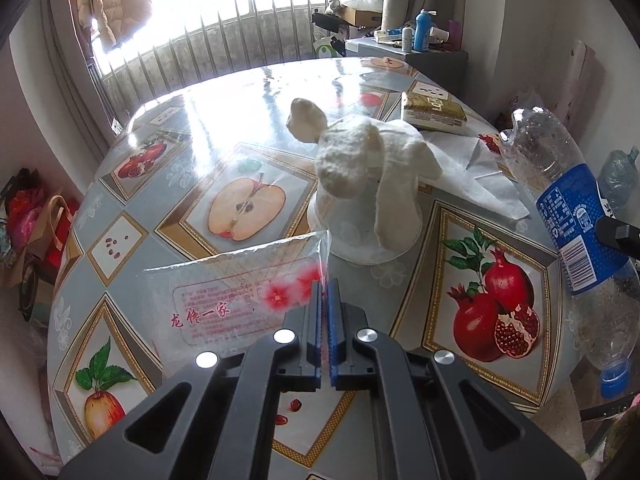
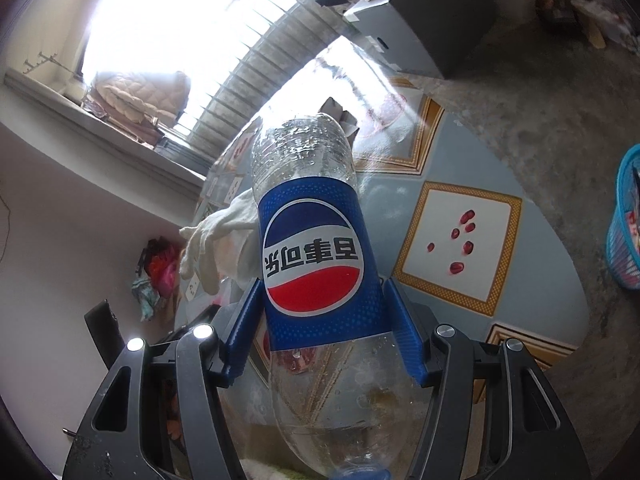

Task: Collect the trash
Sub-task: 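Grasp the clear red-printed bag with the left tool while the right tool holds the Pepsi bottle, then lift the bag with the left tool while the right tool carries the Pepsi bottle to the wastebasket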

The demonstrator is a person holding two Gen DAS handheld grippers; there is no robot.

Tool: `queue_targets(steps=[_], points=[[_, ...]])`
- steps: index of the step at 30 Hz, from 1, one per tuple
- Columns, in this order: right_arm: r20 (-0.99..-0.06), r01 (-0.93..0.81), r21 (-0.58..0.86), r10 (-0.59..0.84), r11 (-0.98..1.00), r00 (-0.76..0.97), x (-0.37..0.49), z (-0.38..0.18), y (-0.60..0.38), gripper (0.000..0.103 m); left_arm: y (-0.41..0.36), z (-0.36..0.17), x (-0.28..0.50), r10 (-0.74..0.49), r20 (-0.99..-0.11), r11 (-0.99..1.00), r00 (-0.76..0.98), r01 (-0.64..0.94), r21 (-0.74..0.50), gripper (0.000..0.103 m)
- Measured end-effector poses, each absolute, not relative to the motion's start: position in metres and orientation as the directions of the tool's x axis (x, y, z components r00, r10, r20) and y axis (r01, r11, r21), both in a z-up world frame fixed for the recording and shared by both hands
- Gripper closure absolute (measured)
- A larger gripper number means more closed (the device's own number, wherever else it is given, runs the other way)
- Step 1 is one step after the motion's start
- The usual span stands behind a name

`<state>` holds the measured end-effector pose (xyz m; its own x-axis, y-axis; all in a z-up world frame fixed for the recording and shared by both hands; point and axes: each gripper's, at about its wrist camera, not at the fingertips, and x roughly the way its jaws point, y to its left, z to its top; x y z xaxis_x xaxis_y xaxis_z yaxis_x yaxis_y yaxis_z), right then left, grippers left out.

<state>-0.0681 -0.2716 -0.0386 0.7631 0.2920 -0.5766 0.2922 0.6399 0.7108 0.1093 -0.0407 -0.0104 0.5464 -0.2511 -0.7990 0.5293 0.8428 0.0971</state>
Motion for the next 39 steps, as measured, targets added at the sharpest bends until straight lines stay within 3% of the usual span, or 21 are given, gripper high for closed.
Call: queue_targets(steps=[20,39], points=[[-0.560,0.304,0.748,0.317,0.589,0.765,-0.077,-0.044,-0.282,0.045,-0.061,-0.004,0.098,-0.177,-0.784,0.851,0.595,0.493,0.181,0.101],[-0.542,0.287,0.758,0.320,0.586,0.777,-0.079,-0.036,-0.280,0.046,-0.055,0.028,0.084,-0.210,-0.728,0.866,0.652,0.470,0.172,0.101]])
